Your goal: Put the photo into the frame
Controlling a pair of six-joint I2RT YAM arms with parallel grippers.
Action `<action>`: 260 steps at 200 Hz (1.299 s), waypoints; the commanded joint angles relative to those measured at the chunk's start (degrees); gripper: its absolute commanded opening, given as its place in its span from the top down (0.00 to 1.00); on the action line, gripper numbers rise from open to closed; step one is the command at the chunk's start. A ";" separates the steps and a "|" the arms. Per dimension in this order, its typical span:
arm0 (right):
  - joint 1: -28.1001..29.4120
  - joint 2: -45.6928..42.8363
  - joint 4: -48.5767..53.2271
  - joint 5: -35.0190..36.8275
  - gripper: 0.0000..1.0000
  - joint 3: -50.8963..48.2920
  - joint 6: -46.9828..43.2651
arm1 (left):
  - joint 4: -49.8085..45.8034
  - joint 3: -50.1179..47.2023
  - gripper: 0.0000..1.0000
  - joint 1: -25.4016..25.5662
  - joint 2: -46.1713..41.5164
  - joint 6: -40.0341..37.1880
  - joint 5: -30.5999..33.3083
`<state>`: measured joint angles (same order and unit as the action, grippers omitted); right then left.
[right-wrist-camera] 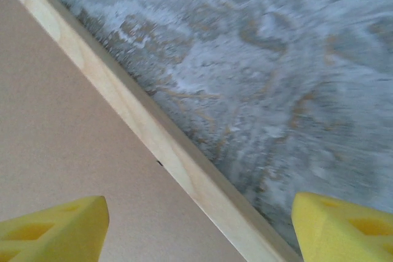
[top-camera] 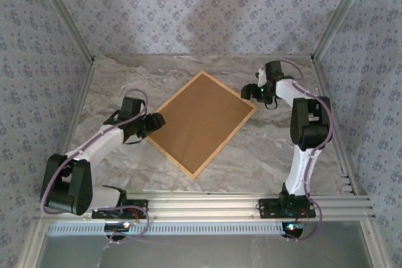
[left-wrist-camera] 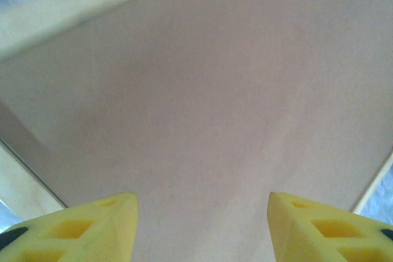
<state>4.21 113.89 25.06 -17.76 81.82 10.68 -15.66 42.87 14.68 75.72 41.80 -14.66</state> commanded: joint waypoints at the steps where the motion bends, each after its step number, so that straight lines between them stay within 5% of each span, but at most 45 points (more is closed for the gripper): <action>1: 0.05 -3.86 -0.12 5.97 0.19 -1.22 0.66 | -3.41 2.82 0.41 -2.35 2.24 -5.27 4.46; 64: 1.92 -12.60 -3.63 7.24 0.17 -11.74 4.41 | 1.32 12.45 0.36 -5.23 11.88 -11.54 7.67; 153: 7.67 -18.20 -11.85 -0.87 0.13 -27.66 14.55 | -0.02 34.71 0.32 -5.32 38.13 -20.63 -4.66; 200: 8.27 -14.85 -15.40 -4.85 0.16 -26.95 16.54 | -1.49 35.48 0.34 -4.58 40.75 -21.94 -8.58; 260: 6.37 -12.39 -16.05 -7.55 0.21 -23.09 16.09 | 2.69 24.77 0.47 -2.28 33.60 -20.24 -12.06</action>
<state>11.27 99.98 10.87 -22.28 55.46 26.59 -12.75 72.42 10.61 113.91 20.99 -22.76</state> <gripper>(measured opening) 0.802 0.554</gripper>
